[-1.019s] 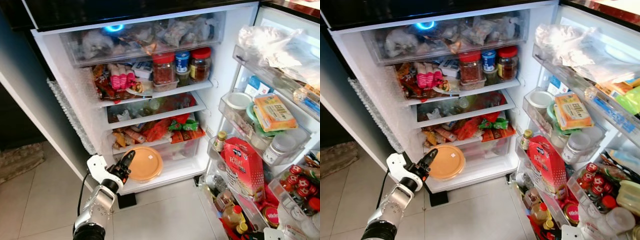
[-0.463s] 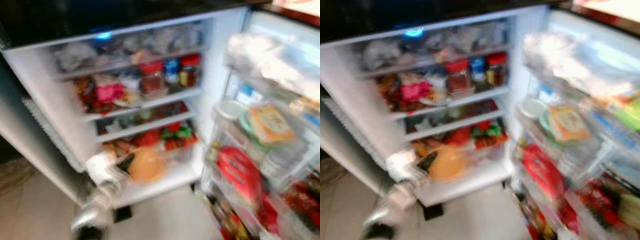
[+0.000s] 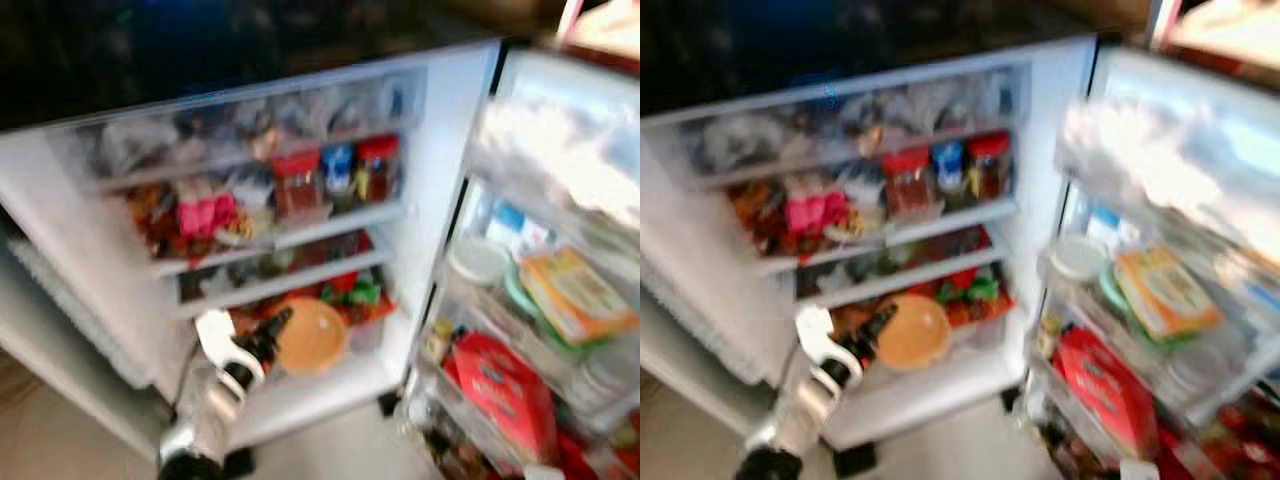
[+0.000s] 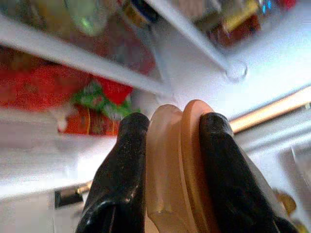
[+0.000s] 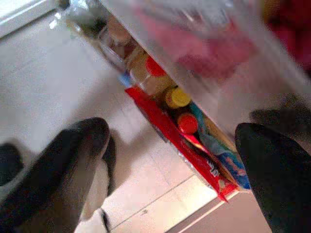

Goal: Restocking fridge

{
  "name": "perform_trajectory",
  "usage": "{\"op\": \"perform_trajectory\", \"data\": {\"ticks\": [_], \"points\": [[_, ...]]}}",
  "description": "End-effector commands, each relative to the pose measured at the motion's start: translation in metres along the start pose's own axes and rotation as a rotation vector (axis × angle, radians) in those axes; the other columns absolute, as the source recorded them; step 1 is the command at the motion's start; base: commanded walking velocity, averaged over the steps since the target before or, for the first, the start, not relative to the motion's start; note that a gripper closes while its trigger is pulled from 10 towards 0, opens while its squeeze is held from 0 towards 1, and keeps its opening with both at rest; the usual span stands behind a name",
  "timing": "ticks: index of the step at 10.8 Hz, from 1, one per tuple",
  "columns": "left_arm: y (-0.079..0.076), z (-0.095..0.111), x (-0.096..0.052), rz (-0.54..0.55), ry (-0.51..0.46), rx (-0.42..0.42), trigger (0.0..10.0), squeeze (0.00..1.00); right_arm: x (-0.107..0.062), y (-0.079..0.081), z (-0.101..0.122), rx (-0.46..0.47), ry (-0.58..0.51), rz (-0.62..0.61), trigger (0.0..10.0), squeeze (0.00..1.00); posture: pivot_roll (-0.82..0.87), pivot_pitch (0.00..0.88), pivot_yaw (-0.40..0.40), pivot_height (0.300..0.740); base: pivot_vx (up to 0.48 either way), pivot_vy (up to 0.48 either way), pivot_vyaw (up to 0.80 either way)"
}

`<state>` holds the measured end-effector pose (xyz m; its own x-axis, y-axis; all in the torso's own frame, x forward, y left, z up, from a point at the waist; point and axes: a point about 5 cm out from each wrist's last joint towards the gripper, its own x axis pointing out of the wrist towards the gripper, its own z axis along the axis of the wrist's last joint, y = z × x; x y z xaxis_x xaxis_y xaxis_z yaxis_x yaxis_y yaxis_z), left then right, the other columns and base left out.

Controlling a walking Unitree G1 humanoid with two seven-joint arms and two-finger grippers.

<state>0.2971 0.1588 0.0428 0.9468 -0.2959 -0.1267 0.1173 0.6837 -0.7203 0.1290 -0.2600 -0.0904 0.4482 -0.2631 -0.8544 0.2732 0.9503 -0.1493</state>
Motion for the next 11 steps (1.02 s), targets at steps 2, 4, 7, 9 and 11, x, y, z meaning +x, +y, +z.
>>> {"op": "perform_trajectory", "data": {"ticks": [2,4,7,9,11], "points": [[0.0052,0.0084,-0.0044,0.025,-0.035,0.000,10.0,0.00,0.0009,0.0007,0.0075,-0.005,-0.027,0.008,10.0,0.00,0.02,0.003,0.023,0.740,0.307,0.000,0.00],[0.0072,0.0094,-0.0051,0.038,-0.044,-0.009,10.0,0.00,0.0008,0.0009,0.0081,-0.024,-0.032,0.019,10.0,0.00,0.02,0.007,0.022,0.740,0.302,0.000,0.00],[0.0075,0.0084,-0.0055,0.043,-0.040,-0.021,10.0,0.00,0.0007,0.0007,0.0079,-0.020,-0.034,0.026,10.0,0.00,0.02,0.010,0.021,0.740,0.286,0.000,0.27],[0.0117,0.0053,-0.0069,0.090,-0.029,-0.031,10.0,0.00,0.0007,0.0008,0.0080,-0.025,-0.036,0.025,10.0,0.00,0.02,0.010,0.021,0.740,0.000,0.000,0.00],[0.0147,0.0035,-0.0126,0.077,-0.019,-0.063,10.0,0.00,0.0007,0.0013,0.0079,-0.026,-0.034,0.029,10.0,0.00,0.03,0.009,0.022,0.740,0.000,0.000,0.00]]}}
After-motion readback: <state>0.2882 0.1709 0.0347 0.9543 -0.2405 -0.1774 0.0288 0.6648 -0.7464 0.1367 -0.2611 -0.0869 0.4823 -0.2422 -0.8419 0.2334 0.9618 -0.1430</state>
